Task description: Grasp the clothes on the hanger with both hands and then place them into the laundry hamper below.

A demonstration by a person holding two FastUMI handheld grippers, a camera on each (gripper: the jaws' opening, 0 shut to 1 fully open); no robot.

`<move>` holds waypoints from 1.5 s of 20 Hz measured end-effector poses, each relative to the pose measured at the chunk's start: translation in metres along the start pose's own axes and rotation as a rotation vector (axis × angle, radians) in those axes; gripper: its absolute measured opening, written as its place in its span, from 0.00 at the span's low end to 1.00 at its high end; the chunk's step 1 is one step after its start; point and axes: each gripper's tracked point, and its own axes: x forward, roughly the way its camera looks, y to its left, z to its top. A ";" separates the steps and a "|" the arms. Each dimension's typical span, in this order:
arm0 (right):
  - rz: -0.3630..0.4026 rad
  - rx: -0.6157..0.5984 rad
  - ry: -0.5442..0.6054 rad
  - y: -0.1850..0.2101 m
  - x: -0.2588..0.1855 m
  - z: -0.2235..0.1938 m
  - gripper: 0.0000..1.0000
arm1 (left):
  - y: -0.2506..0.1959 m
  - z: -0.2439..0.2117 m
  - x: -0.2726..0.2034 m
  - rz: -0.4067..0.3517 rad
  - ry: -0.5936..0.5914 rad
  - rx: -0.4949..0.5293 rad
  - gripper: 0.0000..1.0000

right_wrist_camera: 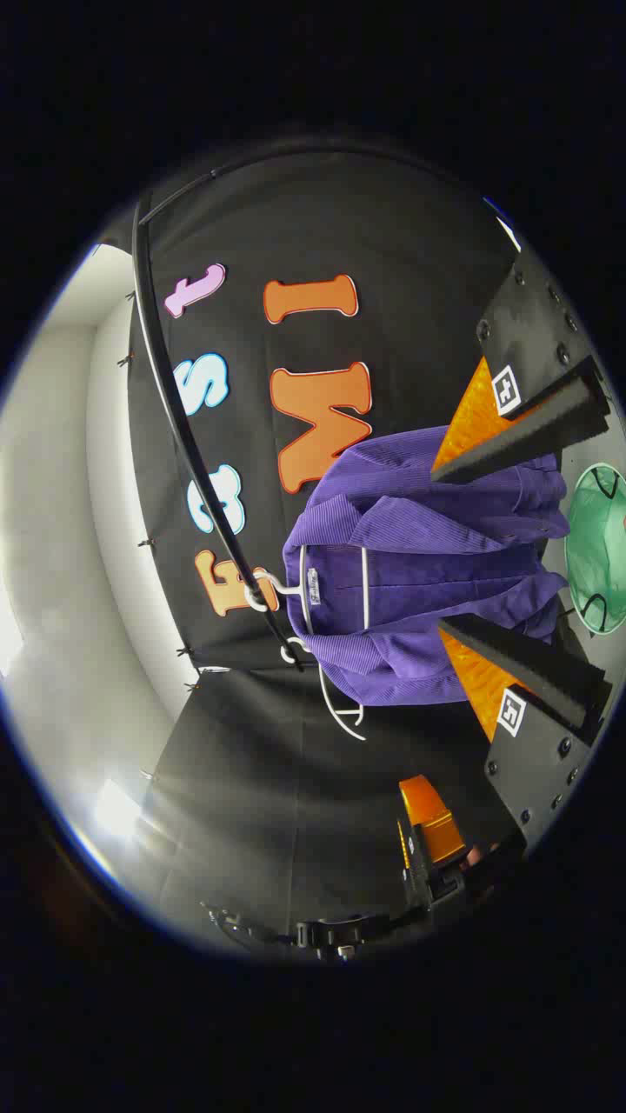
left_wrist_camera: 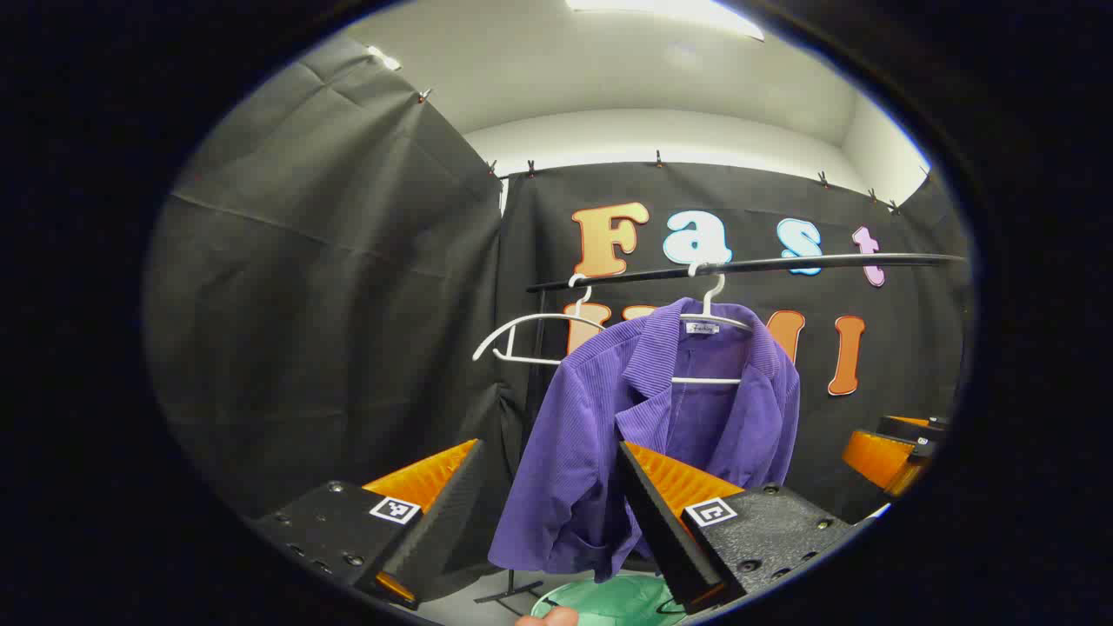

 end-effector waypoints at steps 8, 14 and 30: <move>-0.029 0.012 0.002 -0.002 0.003 -0.004 0.95 | 0.000 -0.010 0.008 -0.023 0.020 -0.023 0.92; -0.037 -0.006 -0.008 -0.002 0.006 0.000 1.00 | 0.015 -0.011 0.010 0.013 0.015 -0.034 0.96; -0.038 0.005 0.007 0.001 0.016 -0.009 0.94 | 0.042 -0.019 0.007 0.064 0.025 -0.084 0.96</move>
